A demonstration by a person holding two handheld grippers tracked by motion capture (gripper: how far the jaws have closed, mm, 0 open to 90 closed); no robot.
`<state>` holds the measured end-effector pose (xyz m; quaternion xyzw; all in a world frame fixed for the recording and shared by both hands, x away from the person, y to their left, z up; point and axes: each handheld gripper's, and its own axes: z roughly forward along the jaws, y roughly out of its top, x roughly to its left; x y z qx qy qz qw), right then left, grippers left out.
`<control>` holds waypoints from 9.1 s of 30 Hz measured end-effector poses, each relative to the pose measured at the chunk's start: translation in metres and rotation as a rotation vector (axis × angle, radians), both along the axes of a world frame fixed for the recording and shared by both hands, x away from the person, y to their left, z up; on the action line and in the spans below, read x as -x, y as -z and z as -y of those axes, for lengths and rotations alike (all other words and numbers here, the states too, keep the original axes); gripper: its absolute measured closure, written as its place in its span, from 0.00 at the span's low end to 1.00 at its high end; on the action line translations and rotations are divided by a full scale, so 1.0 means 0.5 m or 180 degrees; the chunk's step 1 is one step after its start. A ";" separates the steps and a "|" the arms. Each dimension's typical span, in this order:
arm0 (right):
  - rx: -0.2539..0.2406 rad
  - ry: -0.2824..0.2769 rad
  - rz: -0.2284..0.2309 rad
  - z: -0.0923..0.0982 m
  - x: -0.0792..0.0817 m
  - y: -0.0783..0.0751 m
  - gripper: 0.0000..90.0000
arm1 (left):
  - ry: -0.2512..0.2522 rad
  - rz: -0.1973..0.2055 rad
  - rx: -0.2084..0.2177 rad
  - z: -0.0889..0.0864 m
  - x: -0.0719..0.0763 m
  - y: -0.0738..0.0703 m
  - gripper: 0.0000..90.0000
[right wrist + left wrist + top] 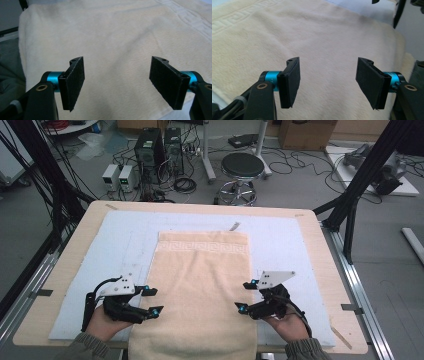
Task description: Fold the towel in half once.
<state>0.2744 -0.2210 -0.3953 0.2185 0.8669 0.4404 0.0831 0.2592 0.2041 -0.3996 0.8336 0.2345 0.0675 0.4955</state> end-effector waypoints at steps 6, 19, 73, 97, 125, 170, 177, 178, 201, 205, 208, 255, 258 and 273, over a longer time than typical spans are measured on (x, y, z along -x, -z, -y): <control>-0.0015 0.0151 0.0028 0.013 -0.054 -0.030 0.31 | -0.0288 0.0006 0.0162 -0.005 -0.067 -0.033 0.42; -0.0046 0.0440 0.0071 0.026 -0.210 -0.067 0.33 | -0.0699 -0.0010 0.0081 -0.023 -0.225 -0.047 0.48; -0.0431 0.0599 -0.0521 0.040 -0.307 0.034 0.93 | -0.0958 -0.0404 0.0244 -0.036 -0.301 0.032 0.95; -0.0613 -0.0173 -0.0333 0.081 -0.002 -0.006 0.94 | -0.0249 -0.0188 0.0282 -0.102 -0.018 0.026 0.93; 0.0183 0.0035 -0.0343 0.005 -0.060 0.071 0.82 | -0.0367 -0.0372 -0.0370 -0.051 -0.080 0.071 0.86; -0.0401 -0.0692 -0.0258 0.028 0.125 -0.024 0.77 | -0.0055 -0.0166 0.0015 -0.146 0.130 0.005 0.85; -0.0168 -0.0226 -0.0197 0.031 0.047 -0.001 0.69 | -0.0182 -0.0121 -0.0016 -0.105 0.049 0.005 0.77; -0.0166 -0.0171 -0.0189 0.032 0.036 0.005 0.67 | -0.0209 -0.0121 -0.0032 -0.099 0.038 0.006 0.76; 0.0094 0.0261 -0.0329 0.051 -0.060 0.078 0.55 | -0.0653 -0.0414 -0.0291 -0.094 -0.099 0.077 0.65; 0.0155 0.0251 -0.0410 0.049 -0.068 0.087 0.56 | -0.0634 -0.0444 -0.0294 -0.094 -0.103 0.086 0.64; 0.0170 0.0194 -0.0450 0.048 -0.072 0.091 0.59 | -0.0601 -0.0483 -0.0274 -0.095 -0.105 0.088 0.66; 0.0026 0.0689 -0.0358 0.039 -0.311 0.012 0.68 | -0.1468 -0.0311 -0.0179 -0.064 -0.333 -0.001 0.74; -0.0081 0.0609 -0.0380 0.050 -0.284 0.022 0.65 | -0.1319 -0.0375 -0.0112 -0.067 -0.325 0.002 0.68; -0.0152 0.0178 -0.0406 0.033 -0.155 0.013 0.56 | -0.0869 -0.0526 -0.0186 -0.034 -0.270 0.058 0.64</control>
